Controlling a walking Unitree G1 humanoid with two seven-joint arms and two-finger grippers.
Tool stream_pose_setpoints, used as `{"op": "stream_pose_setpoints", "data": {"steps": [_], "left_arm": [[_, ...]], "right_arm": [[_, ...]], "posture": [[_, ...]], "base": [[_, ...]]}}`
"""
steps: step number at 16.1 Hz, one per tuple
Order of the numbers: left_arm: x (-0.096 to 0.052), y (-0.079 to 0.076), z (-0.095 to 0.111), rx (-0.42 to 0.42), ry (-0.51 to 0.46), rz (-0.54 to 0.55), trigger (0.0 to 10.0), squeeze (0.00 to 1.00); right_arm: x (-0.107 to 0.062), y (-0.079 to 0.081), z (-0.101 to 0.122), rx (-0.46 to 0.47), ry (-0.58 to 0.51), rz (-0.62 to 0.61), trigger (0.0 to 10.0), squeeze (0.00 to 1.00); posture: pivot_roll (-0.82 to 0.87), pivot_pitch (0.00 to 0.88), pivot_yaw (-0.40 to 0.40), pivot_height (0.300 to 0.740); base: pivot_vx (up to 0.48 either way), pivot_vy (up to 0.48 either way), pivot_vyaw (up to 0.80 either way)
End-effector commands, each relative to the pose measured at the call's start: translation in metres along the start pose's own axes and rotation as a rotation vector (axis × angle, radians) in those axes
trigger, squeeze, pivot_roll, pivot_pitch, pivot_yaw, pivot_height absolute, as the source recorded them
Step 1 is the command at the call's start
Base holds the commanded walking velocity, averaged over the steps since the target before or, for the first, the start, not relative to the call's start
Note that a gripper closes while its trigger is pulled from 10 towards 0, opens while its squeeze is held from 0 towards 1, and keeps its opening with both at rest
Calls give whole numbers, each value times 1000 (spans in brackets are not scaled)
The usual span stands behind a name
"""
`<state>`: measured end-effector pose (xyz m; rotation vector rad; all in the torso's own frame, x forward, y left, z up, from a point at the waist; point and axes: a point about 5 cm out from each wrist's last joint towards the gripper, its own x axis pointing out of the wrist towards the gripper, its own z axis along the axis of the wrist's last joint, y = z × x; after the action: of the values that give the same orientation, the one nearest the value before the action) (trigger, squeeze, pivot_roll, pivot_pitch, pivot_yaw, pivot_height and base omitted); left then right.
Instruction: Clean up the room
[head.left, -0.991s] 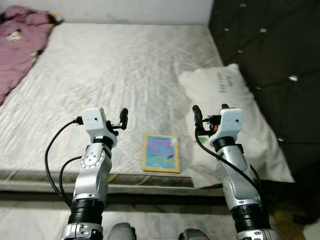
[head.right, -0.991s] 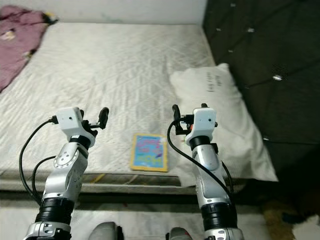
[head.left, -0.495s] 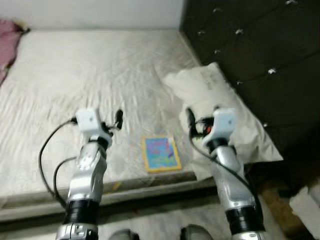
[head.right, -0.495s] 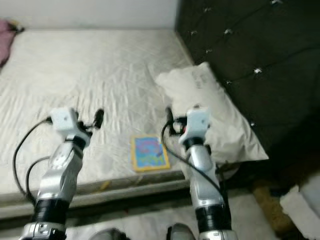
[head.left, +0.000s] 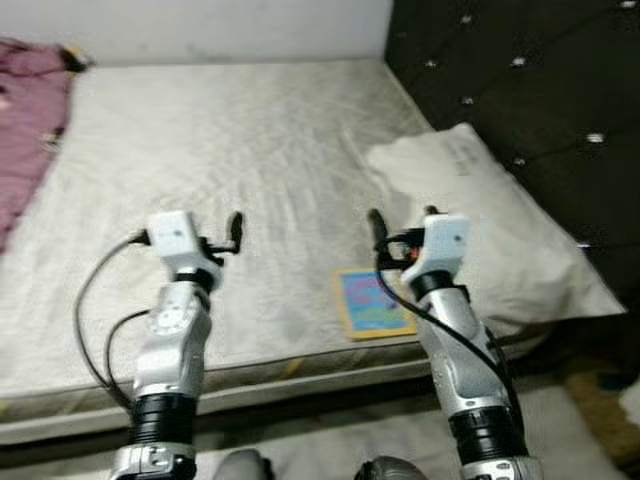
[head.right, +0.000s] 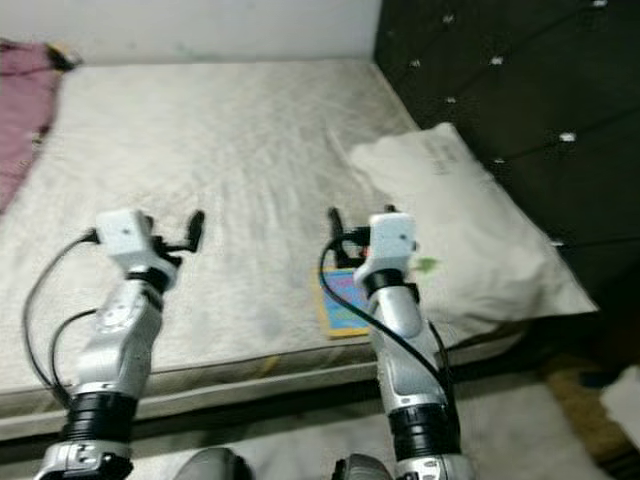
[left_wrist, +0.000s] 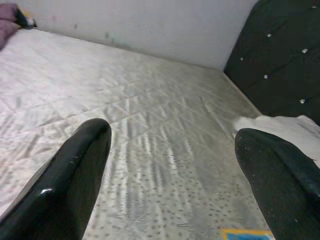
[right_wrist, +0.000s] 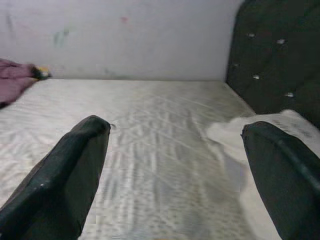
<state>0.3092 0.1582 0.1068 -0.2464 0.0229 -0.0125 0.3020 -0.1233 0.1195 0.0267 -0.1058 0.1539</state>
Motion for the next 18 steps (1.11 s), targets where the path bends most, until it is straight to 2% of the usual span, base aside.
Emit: {"op": "stream_pose_setpoints", "data": {"steps": [1,5,18], "left_arm": [[1,-11,-2,-13,4,-29,10000,0],[1,-11,-3,-33,12,-32,10000,0],[3,-13,-3,-48,12,-26,10000,0]], "right_arm": [[-2,-11,1,-9,1,-29,10000,0],[-1,-10,1,-10,0,-29,10000,0],[0,-11,1,-20,5,-28,10000,0]], "posture": [[-4,38,17,740],[-7,38,17,740],[-10,38,12,740]], "base": [[0,0,0],[0,151,0],[0,480,0]]}}
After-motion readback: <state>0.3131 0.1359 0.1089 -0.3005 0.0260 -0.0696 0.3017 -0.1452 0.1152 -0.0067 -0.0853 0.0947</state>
